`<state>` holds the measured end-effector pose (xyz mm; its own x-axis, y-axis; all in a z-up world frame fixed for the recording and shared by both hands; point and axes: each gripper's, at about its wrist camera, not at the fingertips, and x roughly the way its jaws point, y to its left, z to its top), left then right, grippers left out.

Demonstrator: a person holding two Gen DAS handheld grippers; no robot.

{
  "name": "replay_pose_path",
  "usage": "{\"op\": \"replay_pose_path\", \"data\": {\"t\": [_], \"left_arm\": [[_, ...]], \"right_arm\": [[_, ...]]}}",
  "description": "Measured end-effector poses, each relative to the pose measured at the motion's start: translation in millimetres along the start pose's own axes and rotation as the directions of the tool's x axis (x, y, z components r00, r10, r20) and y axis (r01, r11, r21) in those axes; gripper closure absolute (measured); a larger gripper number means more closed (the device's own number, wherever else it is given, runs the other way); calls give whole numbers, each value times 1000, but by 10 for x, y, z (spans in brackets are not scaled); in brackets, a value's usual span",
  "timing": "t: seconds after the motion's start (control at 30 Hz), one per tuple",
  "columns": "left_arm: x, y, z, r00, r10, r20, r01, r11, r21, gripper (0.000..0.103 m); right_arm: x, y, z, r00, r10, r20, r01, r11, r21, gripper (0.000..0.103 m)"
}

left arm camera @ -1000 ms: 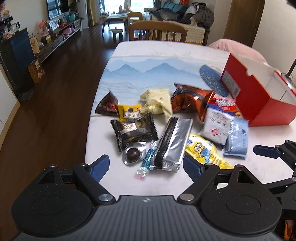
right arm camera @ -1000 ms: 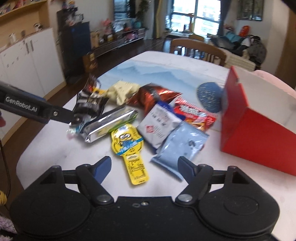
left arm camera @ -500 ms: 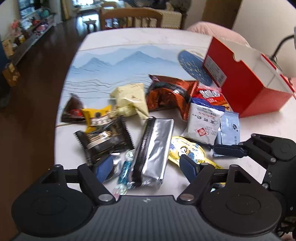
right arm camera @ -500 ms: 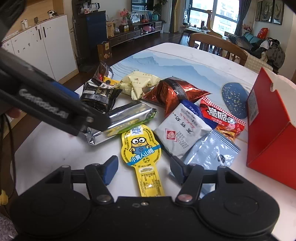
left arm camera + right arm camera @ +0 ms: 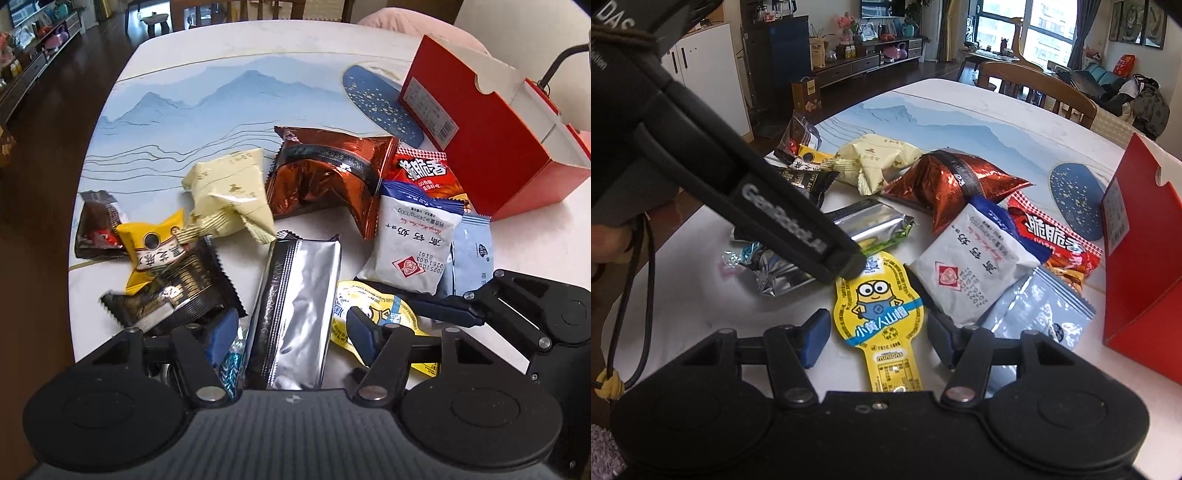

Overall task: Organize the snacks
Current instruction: 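Grasp the silver foil bar with the left tool while the right tool grasps the yellow Minion snack, then carry the silver bar into the red box while the right tool carries the Minion snack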

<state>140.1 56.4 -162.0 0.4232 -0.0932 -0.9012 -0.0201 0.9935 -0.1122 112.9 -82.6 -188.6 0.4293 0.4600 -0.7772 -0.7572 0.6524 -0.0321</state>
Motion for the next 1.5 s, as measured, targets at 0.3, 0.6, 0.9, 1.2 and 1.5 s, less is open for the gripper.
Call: {"op": "replay_pose_path", "data": {"t": [0.3,0.6,0.9,1.2,1.5], "left_arm": [[48,-14,41,1000,5,-20,-5,1000,-25,52],[-2,-19,-22,1000,7,-19,-8,998,-69,61],[-205,101,-120,997,-78,1,77,981,-178,61],[-571,89,-114,992,-112,63,123,970,-207,61],[-991,-256,47,986,-98,132,116,983,-141,61]], "right_arm": [[1,-14,23,1000,1,1,-1,1000,16,52],[-58,4,-2,1000,-17,-18,18,999,33,53],[-374,-115,-133,999,-34,-18,37,989,145,52],[-905,-256,-199,995,-93,45,80,968,236,52],[-1503,-471,3,972,-188,144,146,955,259,52]]}}
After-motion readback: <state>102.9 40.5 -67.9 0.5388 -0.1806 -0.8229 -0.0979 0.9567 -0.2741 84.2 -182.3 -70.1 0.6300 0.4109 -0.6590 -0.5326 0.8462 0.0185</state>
